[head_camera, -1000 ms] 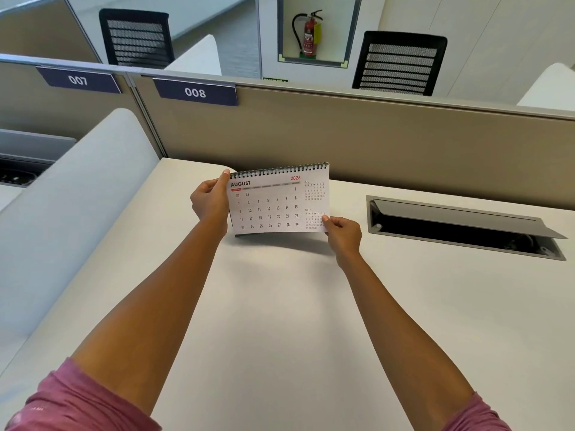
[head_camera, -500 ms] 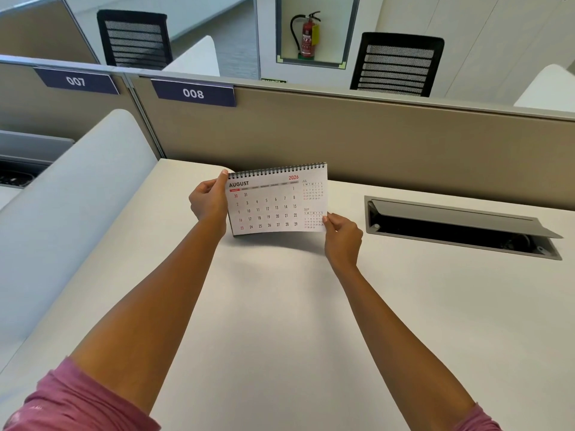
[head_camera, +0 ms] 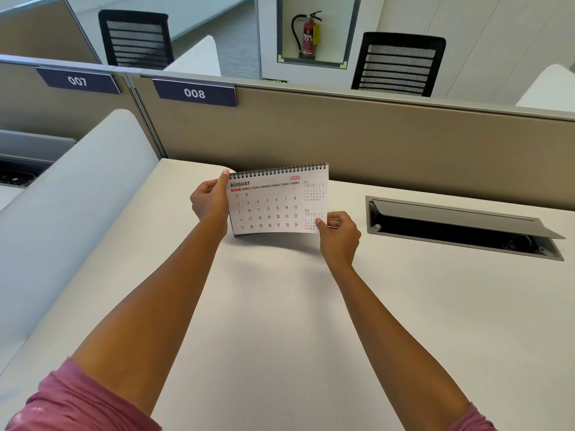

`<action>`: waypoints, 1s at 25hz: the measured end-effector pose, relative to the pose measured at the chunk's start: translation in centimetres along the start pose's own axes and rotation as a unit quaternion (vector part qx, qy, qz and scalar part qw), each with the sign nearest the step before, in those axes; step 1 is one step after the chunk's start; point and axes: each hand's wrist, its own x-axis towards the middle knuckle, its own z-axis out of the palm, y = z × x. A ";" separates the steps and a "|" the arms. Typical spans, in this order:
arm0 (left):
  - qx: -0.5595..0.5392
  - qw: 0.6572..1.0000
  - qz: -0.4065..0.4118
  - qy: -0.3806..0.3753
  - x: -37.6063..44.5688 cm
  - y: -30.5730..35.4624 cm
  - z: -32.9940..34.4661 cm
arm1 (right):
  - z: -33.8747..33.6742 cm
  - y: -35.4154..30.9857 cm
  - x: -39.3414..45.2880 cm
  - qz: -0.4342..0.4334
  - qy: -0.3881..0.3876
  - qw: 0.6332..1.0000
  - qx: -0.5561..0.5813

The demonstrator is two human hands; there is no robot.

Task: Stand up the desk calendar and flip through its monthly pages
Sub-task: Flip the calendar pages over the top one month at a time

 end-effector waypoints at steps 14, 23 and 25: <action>0.001 1.000 -0.011 -0.009 -0.3 0.2 -0.1 | -1.0 -0.2 0.7 0.140 -0.132 0.961 0.197; -0.027 0.999 -0.024 -0.038 0.5 0.6 -0.7 | -4.7 -3.0 3.1 0.230 -0.373 0.804 0.402; -0.030 0.998 -0.031 -0.049 0.7 0.8 -0.9 | -5.1 -4.5 3.8 0.219 -0.394 0.787 0.420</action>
